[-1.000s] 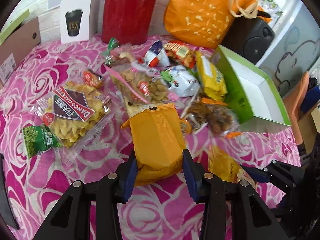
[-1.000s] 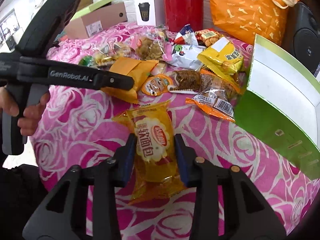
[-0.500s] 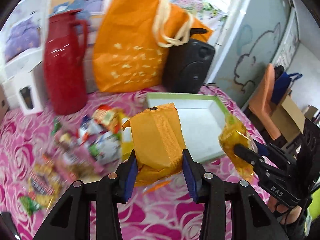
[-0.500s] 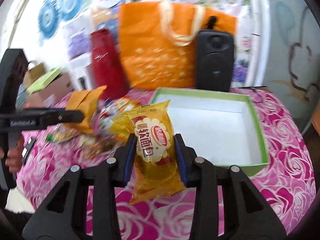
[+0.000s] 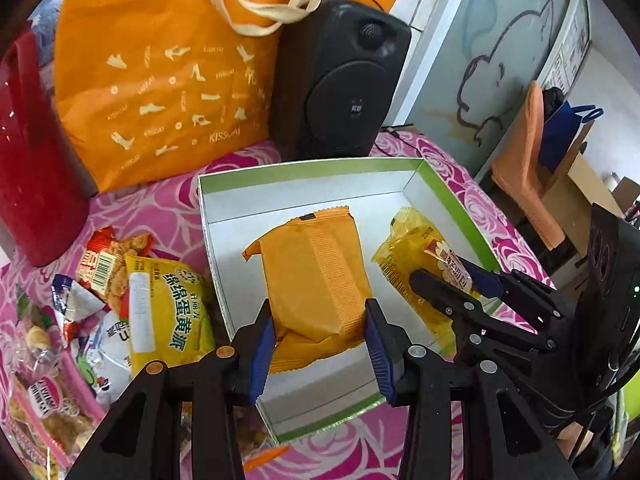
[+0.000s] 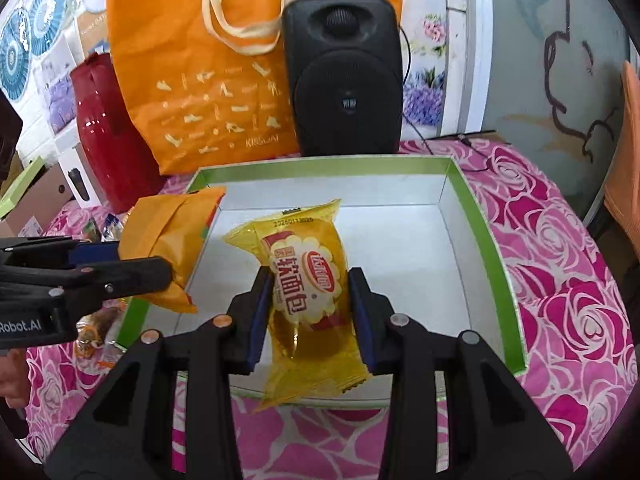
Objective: Organize snacks
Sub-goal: 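Carry both snacks into the green box and open both tools, then grasp the green pea pack with the left tool while the right grasps a pink-edged cookie bag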
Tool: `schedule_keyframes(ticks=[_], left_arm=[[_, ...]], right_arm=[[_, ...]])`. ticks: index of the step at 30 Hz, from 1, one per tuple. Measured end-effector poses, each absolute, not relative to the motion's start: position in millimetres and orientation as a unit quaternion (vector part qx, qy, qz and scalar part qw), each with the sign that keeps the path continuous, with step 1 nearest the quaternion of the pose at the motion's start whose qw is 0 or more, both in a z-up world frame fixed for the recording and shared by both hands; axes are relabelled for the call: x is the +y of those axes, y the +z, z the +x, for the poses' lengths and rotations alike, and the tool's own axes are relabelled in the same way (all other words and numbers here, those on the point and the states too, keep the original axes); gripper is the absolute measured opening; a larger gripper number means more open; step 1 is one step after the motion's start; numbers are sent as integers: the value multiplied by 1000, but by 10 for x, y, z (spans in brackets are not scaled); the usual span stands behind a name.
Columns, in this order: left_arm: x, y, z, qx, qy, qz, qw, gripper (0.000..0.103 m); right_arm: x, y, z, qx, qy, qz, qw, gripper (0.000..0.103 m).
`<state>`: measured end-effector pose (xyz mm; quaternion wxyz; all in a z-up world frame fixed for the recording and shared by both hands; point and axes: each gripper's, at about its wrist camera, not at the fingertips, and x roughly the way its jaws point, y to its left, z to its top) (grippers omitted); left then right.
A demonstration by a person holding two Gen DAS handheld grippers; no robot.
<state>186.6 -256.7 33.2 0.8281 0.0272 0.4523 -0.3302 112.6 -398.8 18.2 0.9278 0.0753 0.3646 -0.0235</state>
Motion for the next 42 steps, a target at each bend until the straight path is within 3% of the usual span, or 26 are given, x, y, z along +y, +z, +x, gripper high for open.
schedule_keyframes(ticks=[4,5,6,7,9,21,29,35,42], left_arm=[[-2578,260,1949,460,-321,18,827,48],[-2569,263,1960,461,-309,15,832,62],[-2550,273,1967,460,-294,17,838,72],[-2521,300,1956,450,-278,23,848,86],[-2454,363,1922,425,-260,32,867,87],[-1907,715,1660,401,-258,7,879,87],[-1018,1065,1149,361,-196,-5,912,87],[-216,882,877,373,-125,-32,919,87],[544,258,612,427,-57,-72,900,87]], right_arm=[[-4011,67,1230,377,-16,76,923,41],[-4015,32,1244,378,-15,77,922,42],[-4013,3,1264,381,-14,73,922,53],[-4010,-10,1282,383,-16,68,921,78],[-3985,-16,1256,377,-20,57,924,103],[-3658,430,946,344,-5,40,938,103],[-3090,947,539,285,73,39,955,103],[-2576,828,439,305,129,13,943,103],[-2015,426,517,364,198,5,910,103]])
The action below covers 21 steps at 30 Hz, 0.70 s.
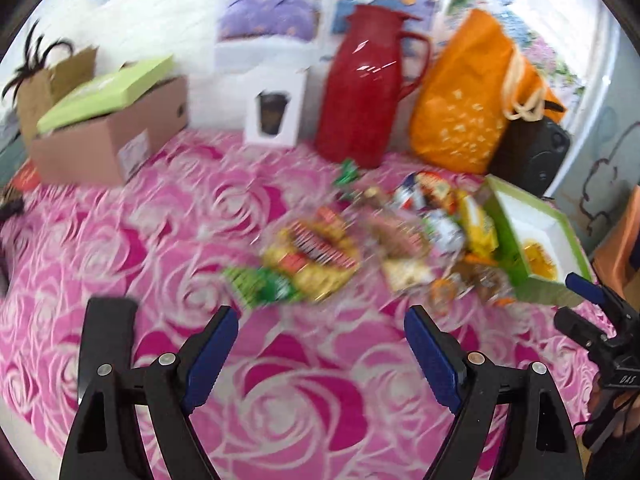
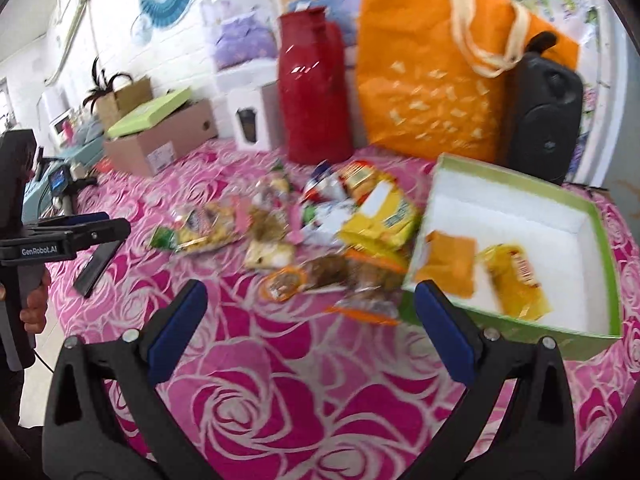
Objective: Organize snacks
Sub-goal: 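Grasp the green pea pack with the left tool while the right grasps a pink-edged cookie bag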
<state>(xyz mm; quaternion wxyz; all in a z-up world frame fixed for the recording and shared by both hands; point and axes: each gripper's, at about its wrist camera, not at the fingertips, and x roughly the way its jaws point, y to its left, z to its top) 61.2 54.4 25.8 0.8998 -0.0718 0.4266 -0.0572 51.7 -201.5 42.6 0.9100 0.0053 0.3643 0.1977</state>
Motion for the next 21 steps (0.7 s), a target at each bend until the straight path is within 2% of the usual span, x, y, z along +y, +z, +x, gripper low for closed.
schedule_keyframes(ticks=[9,12,14,16,21], left_arm=[[1021,-97,644,450,-35,-119,884,86],[1046,-92,756,447,-51,-131,883,86],[1035,-84,838,445,-62,-128,884,81],[1038,-108,920,448,-69,-128,882,75],[1045,-207,1057,462,-78,-126,874,65]], right_arm=[[-1391,87,793,406,262,9,876,102],[-1275,20,872,414,269,7,869,97],[-1235,-6,948,421,266,8,867,94],[-1214,-9,1014,422,261,9,868,87],[-1218,62,1292,405,231,-1,885,86]])
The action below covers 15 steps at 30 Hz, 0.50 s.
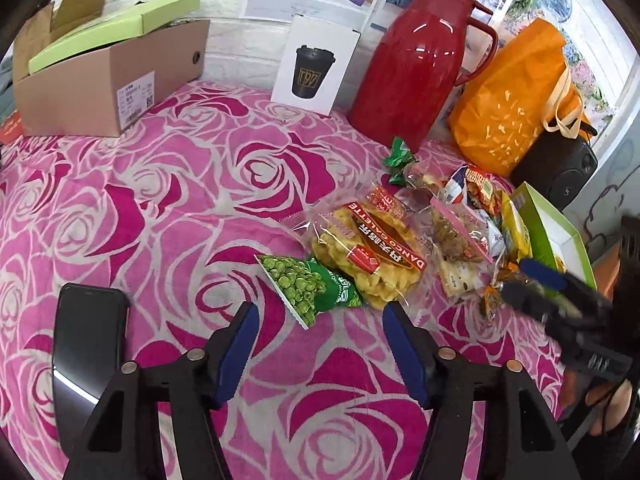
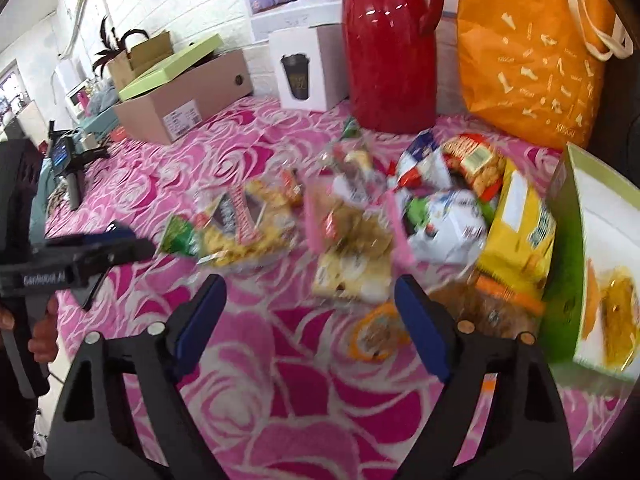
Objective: Organize snacks
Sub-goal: 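Grasp the green pea pack with the left tool while the right grasps a pink-edged cookie bag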
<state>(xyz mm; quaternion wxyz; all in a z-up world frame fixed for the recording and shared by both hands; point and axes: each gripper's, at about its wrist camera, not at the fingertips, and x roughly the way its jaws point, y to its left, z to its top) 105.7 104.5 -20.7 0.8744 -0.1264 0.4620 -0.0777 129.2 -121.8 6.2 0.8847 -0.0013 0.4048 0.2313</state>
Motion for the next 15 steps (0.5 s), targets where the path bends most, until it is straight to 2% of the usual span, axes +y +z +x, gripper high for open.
schedule_keyframes(ticks=[7,8,9,10,15], left_arm=[[1099,-279,1189,468,-77,-136,870,64],[1107,-289,1206,469,-77,-137,869,59],[1113,-301,1229,471,-79,-137,868,57],[1117,-314,1252,473,-81,-139,866,54],[1085,-405,1402,485,-87,-143,859,49]], right_arm=[[-851,-118,1651,390,215,-101,890,86],[-825,-174,1688,395,213,-111,887,84],[-822,-225,1721,402,212,-115,883,60],[-845,-248,1724,402,204,-119,885,44],[-1116,-125,1465,404,218,-91,884,42]])
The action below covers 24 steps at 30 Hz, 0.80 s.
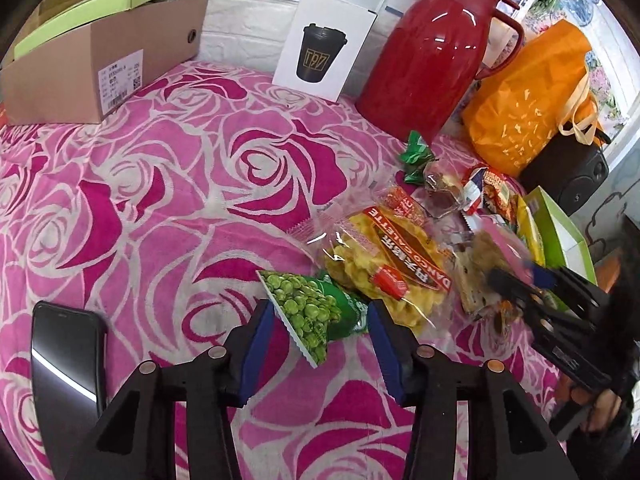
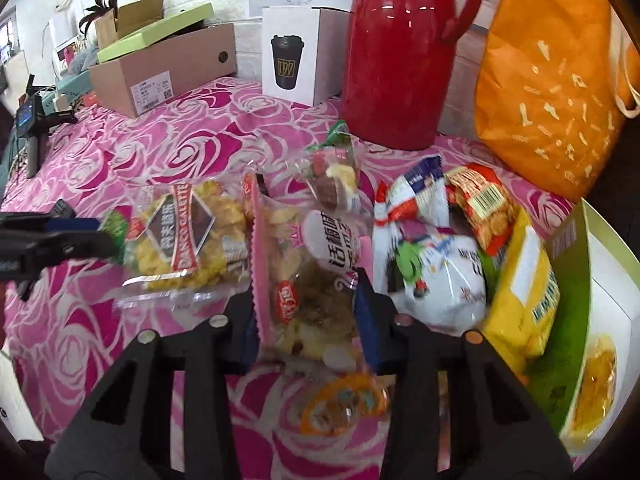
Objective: Organize snacks
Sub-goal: 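Grasp the green pea pack with the left tool while the right grasps a pink-edged cookie bag, then lower both held packs into the green box and open both tools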
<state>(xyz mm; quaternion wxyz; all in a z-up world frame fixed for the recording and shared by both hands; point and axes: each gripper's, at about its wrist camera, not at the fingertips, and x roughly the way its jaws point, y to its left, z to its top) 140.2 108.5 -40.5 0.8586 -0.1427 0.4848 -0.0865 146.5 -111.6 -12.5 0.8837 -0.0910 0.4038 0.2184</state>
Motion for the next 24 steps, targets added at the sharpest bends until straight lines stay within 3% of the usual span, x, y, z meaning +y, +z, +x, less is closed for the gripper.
schedule_keyframes(ticks=[6,11,24], left_arm=[[1025,-536,1481,502,-87,-145,848,48],[982,-444,1370,495,-87,-125,855,33],[705,508,872,405,-133,-96,899,32]], right_arm=[[-1372,-136,1087,419,214,-69,880,42],[-1374,-145,1028,417,216,-53,881,42],[-1693,354,643,349,220,-1,911,42]])
